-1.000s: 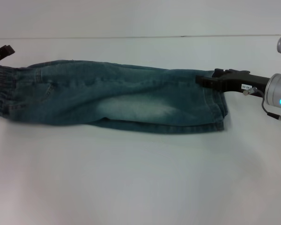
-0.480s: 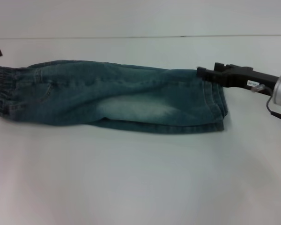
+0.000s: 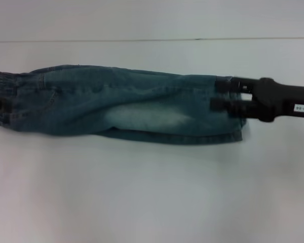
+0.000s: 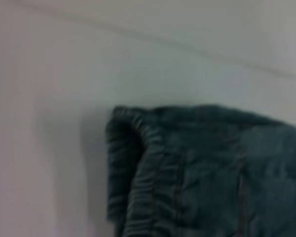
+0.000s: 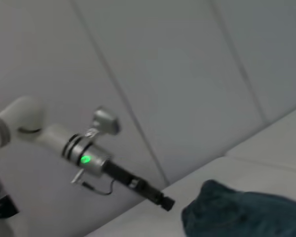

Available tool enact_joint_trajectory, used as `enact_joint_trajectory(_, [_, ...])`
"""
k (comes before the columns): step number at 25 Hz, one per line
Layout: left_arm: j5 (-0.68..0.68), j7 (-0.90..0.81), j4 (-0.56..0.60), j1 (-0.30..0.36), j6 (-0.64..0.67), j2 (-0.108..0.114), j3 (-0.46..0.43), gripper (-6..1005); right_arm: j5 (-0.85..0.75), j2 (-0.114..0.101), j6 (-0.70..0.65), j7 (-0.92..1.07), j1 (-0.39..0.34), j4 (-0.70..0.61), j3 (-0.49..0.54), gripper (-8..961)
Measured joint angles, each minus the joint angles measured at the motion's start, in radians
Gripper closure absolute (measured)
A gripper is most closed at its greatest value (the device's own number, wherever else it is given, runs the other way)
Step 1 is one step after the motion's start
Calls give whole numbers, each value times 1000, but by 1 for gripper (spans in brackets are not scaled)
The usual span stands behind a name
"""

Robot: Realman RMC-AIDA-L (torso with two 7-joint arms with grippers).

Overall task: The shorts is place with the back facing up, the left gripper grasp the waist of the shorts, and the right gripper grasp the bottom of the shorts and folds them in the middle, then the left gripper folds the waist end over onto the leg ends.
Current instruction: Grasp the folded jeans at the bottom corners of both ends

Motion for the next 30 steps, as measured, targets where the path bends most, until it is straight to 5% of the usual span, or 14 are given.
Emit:
enact_joint_trajectory(13, [94, -229, -113, -54, -208, 9, 81, 140, -19, 24, 63, 7, 9, -4, -48, 157])
enact_joint_trajectory(30, [128, -294, -196, -69, -333, 1, 111, 181, -19, 48, 111, 5, 32, -4, -59, 175])
